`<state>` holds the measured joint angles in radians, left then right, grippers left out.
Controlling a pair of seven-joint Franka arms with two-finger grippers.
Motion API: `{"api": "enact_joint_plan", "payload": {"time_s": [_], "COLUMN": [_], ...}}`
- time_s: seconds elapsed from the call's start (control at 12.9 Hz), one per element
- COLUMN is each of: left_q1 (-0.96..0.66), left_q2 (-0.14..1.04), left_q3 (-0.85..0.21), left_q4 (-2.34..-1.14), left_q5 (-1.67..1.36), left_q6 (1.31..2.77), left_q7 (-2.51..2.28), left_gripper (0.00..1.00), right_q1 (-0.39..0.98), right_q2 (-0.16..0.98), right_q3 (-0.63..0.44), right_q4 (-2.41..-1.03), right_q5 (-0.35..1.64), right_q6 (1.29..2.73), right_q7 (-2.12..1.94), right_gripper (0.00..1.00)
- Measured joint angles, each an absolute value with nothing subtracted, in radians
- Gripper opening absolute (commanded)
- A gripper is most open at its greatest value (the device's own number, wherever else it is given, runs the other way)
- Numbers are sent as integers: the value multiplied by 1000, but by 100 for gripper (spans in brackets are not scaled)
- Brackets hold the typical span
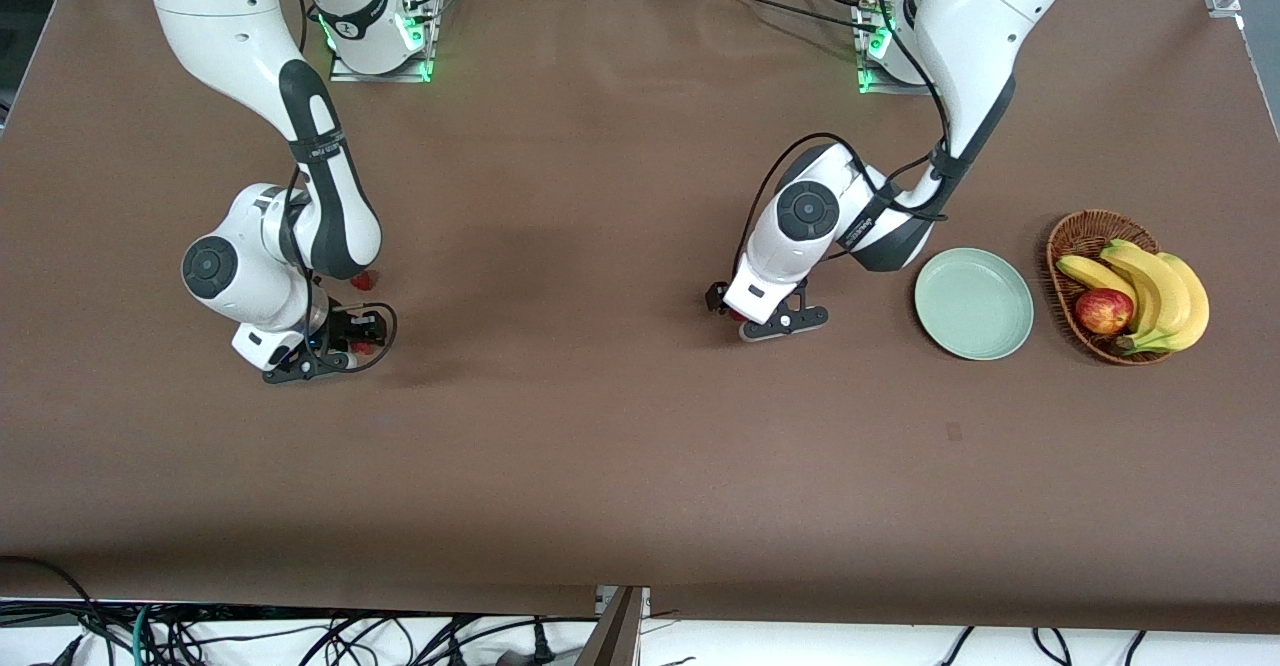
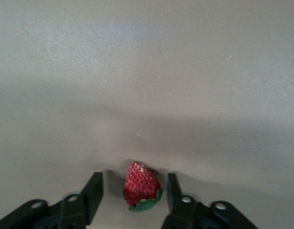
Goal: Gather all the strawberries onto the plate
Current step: 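Grasp a second strawberry with the right gripper while the left grasps the first, then carry the first strawberry onto the plate while the right gripper carries another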
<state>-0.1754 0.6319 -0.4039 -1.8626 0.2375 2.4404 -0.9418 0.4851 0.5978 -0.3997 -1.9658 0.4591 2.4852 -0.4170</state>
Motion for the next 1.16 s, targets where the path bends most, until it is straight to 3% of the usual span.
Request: {"api": "enact_joint_plan", "payload": {"time_s": [0.08,0.15,0.23,0.39,0.54,0.77,1.16], "left_q1": [-175,-177,-180,-187,-189,-189,-172], "left_q2": [647,661,671,680,680,680,663], "left_q3": [-403,-403,-403,-403,-403,-401,-379], "left_q4": [-1849,-1839,-1831,-1824,-1822,-1822,-1757], "left_q5": [238,241,250,267,270,271,271], "left_q6": [2441,2441,2441,2441,2441,2441,2368], "left_q7": [-943,-948,-960,-988,-1008,-1031,-1036], "left_gripper": [100,100,88,55,39,26,22], "right_q1": [485,485,485,488,498,538,692], "right_q2": [598,598,598,597,596,593,596], "right_q3": [-400,-400,-400,-397,-392,-389,-378], "right_q4": [-1966,-1965,-1962,-1948,-1915,-1821,-1755], "right_q5": [459,459,459,462,467,468,470], "right_q6": [2485,2485,2485,2481,2438,2330,2303], "right_q7": [-418,-419,-419,-418,-387,-256,58], "right_gripper": [6,0,0,0,0,0,0]}}
